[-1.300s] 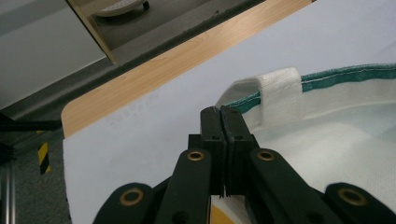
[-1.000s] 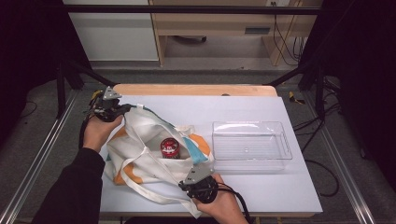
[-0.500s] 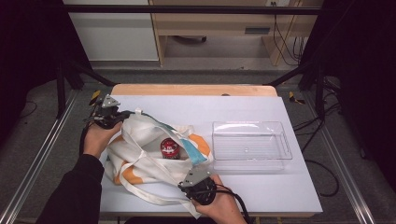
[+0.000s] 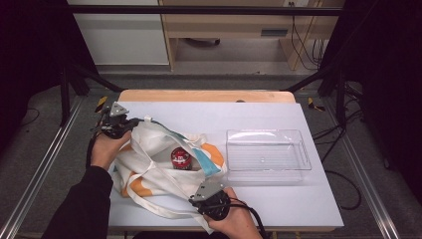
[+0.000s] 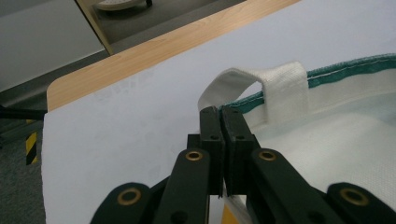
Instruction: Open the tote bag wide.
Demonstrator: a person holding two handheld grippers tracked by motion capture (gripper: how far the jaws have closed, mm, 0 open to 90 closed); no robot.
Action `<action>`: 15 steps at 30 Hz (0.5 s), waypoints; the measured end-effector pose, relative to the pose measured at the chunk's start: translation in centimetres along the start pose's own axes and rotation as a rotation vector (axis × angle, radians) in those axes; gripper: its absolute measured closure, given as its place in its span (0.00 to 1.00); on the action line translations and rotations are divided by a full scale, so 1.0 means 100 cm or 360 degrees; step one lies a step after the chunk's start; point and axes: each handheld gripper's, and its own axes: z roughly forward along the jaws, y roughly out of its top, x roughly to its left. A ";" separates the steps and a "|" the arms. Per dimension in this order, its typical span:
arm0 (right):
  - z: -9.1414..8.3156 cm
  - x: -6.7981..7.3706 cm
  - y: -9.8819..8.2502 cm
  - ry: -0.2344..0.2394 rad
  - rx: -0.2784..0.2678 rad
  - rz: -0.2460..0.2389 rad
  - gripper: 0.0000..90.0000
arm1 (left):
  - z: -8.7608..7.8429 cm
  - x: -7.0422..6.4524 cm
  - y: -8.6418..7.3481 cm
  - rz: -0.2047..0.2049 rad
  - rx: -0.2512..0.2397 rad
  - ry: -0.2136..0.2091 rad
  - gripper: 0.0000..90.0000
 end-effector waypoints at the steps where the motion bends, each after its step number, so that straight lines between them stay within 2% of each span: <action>1: -0.001 0.000 0.000 0.0002 0.0000 0.0015 0.89 | -0.003 -0.001 -0.002 -0.0009 -0.0013 0.0008 0.93; 2: -0.001 0.000 0.000 0.0002 0.0000 0.0015 0.89 | -0.003 -0.001 -0.002 -0.0009 -0.0013 0.0008 0.91; 3: -0.002 0.001 0.000 -0.0007 -0.0010 0.0012 0.84 | -0.004 -0.002 -0.002 -0.0008 -0.0027 0.0010 0.90; 5: -0.004 0.003 0.001 -0.0012 -0.0011 0.0019 0.81 | -0.009 -0.005 -0.003 0.0007 -0.0040 0.0017 0.89; 7: -0.006 0.004 0.002 -0.0030 -0.0035 0.0017 0.75 | -0.013 -0.009 -0.002 -0.0010 -0.0067 0.0016 0.86; 9: -0.007 0.005 0.003 -0.0058 -0.0021 0.0020 0.65 | -0.018 -0.014 0.001 0.0015 -0.0092 0.0042 0.79; 11: -0.008 0.006 0.004 -0.0071 -0.0041 0.0013 0.62 | -0.023 -0.018 0.003 0.0029 -0.0113 0.0057 0.73; 12: -0.009 0.009 0.004 -0.0077 -0.0056 -0.0001 0.56 | -0.026 -0.020 0.004 0.0041 -0.0126 0.0068 0.67; 15: -0.011 0.011 0.005 -0.0094 -0.0063 -0.0006 0.51 | -0.032 -0.023 0.006 0.0082 -0.0143 0.0112 0.63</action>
